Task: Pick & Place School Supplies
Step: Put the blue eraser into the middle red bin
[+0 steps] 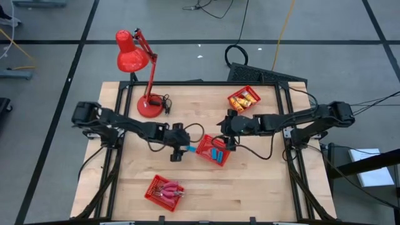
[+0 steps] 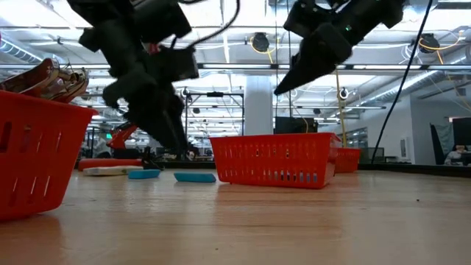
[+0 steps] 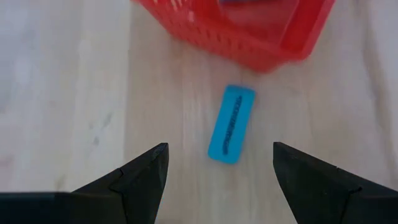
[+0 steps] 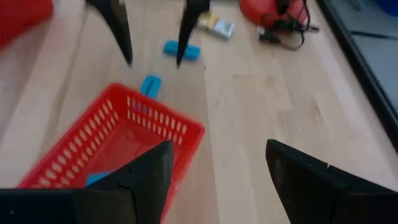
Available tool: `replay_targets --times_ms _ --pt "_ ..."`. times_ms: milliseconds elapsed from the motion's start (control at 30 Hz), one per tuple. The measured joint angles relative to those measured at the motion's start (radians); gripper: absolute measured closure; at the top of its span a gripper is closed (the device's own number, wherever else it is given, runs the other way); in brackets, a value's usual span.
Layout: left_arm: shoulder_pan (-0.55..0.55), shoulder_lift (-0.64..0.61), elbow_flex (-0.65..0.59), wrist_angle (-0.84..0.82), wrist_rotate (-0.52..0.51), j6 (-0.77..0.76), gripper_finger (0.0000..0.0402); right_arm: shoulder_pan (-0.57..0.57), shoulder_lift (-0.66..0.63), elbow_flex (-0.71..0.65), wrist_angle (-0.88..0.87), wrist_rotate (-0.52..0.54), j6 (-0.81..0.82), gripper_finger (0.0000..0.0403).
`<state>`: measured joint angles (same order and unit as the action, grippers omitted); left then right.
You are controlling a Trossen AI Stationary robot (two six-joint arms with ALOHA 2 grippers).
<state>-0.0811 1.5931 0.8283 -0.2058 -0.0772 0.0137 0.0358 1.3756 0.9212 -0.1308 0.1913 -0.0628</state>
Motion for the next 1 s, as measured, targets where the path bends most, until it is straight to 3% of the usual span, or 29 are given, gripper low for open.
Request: replay_targets --times_ms 233,500,1000 --pt "0.000 0.096 0.031 0.008 -0.002 0.004 0.0117 0.045 -0.045 0.001 -0.040 0.095 -0.013 0.0156" --pt "0.003 0.111 0.033 0.047 -0.002 0.007 0.0117 0.074 -0.078 0.002 -0.050 0.149 -0.009 0.0156" --pt "-0.016 0.185 0.035 0.113 0.029 -0.009 0.0123 0.084 -0.086 0.001 -0.091 0.179 0.006 0.0156"
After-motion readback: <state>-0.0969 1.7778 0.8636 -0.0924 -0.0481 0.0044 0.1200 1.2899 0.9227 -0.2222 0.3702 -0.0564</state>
